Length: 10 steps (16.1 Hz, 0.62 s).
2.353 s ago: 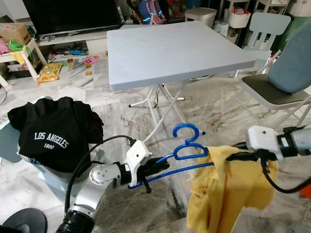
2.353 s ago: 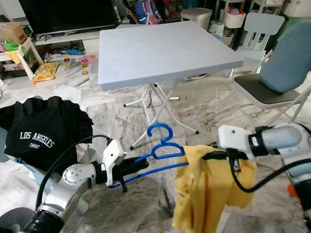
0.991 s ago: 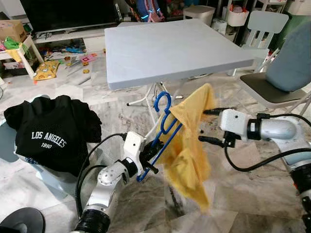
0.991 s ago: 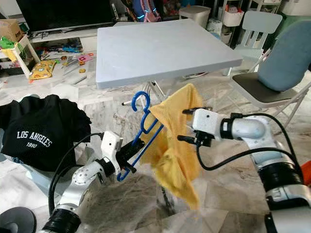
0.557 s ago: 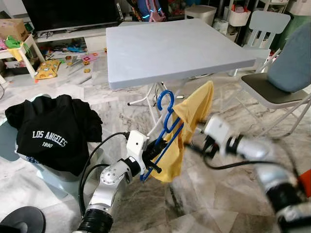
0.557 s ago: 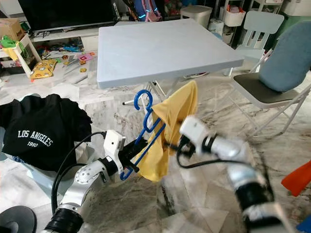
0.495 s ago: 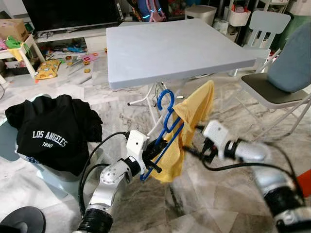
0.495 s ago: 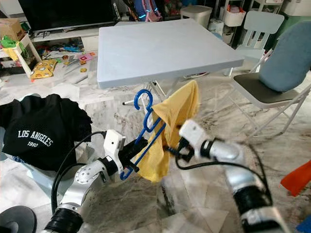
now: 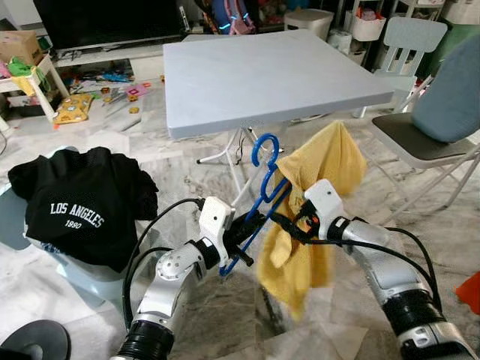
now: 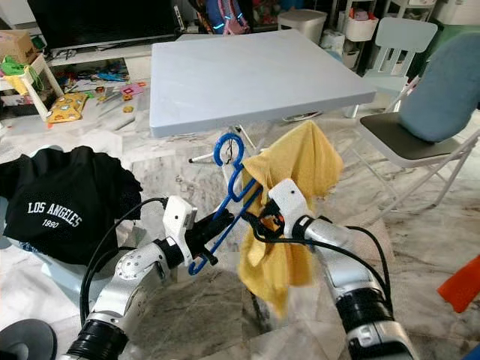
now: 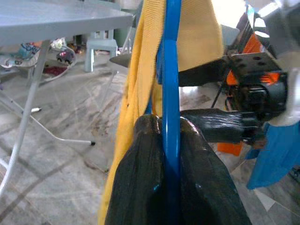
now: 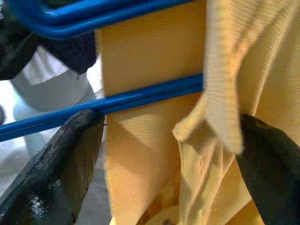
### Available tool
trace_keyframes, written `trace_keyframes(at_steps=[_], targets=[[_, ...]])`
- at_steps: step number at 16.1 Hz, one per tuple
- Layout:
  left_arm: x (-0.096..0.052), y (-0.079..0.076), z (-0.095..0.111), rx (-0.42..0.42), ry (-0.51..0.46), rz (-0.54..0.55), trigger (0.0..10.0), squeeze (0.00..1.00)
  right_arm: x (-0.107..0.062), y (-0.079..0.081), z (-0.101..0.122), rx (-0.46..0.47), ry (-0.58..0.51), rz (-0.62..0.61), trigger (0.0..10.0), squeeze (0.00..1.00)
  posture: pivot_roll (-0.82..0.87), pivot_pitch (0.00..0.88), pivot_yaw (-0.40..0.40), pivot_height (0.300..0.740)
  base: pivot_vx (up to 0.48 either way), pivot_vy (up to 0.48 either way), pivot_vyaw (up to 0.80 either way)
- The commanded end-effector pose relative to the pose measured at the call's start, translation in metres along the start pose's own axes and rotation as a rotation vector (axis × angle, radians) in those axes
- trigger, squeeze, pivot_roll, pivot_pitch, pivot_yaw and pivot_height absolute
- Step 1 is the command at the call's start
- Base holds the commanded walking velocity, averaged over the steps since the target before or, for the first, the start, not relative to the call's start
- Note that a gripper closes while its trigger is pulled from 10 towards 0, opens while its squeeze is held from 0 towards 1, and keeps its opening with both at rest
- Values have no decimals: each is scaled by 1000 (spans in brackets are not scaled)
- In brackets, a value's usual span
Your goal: Hang hanger
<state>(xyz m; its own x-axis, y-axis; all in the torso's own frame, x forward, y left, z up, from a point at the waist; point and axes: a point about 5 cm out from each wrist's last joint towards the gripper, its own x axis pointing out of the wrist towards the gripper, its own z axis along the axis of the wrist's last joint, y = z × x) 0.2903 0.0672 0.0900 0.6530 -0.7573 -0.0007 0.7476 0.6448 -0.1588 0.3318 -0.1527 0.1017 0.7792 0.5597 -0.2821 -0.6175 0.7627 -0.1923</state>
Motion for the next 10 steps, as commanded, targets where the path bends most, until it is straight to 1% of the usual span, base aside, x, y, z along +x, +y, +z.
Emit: trace_keyframes(at_steps=[1,5,10], targets=[[1,-3,12,23,-46,-35,0,0,0,-14,10,-16,-30,-93,0,0,-99,0,58,740,0,0,0],[-3,-5,15,30,-38,-65,0,0,-4,-23,8,-38,-9,-124,0,0,-98,0,55,740,0,0,0],[-4,-6,17,38,-34,-79,0,0,-3,-30,10,-63,-24,-185,0,0,-98,0,52,740,0,0,0]])
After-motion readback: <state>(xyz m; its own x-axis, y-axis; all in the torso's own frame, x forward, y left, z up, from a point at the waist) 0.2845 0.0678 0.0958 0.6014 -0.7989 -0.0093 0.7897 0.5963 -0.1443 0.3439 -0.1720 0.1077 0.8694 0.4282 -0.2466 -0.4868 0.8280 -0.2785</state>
